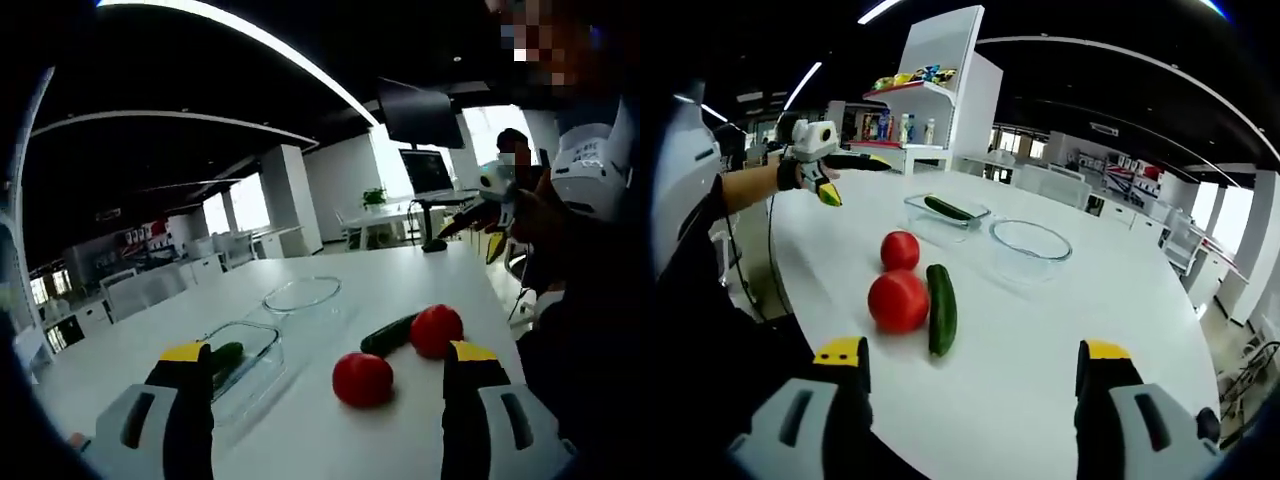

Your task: Sort the scattered tomatoes and cucumbers on the table and place them into their respective storage containers

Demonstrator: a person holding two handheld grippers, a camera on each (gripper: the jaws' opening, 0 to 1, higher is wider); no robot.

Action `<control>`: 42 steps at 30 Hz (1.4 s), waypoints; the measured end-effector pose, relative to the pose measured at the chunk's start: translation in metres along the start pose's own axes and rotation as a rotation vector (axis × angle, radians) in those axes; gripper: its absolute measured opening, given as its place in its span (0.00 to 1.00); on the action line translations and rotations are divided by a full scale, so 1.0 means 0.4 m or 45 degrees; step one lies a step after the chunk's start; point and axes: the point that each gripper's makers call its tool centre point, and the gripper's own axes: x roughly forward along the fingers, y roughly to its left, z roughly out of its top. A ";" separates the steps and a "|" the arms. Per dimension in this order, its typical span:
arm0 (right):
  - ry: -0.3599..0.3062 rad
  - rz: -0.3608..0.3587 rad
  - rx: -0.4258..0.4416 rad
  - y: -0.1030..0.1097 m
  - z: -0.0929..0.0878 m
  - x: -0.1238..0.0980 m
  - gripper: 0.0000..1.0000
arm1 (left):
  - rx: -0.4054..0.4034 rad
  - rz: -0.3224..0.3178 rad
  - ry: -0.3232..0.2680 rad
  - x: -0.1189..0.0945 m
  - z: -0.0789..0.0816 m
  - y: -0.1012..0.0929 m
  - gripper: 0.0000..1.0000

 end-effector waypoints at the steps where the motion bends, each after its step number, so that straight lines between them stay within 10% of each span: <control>1: -0.005 0.006 -0.006 0.002 0.005 0.004 0.80 | 0.010 0.025 -0.002 -0.011 0.004 -0.004 0.95; 16: -0.072 0.048 0.010 0.017 0.037 0.043 0.79 | -0.083 0.120 0.058 -0.075 -0.040 -0.120 0.95; 42: -0.040 0.012 0.031 0.007 0.020 0.018 0.81 | -0.110 0.239 0.165 -0.104 -0.075 -0.136 0.95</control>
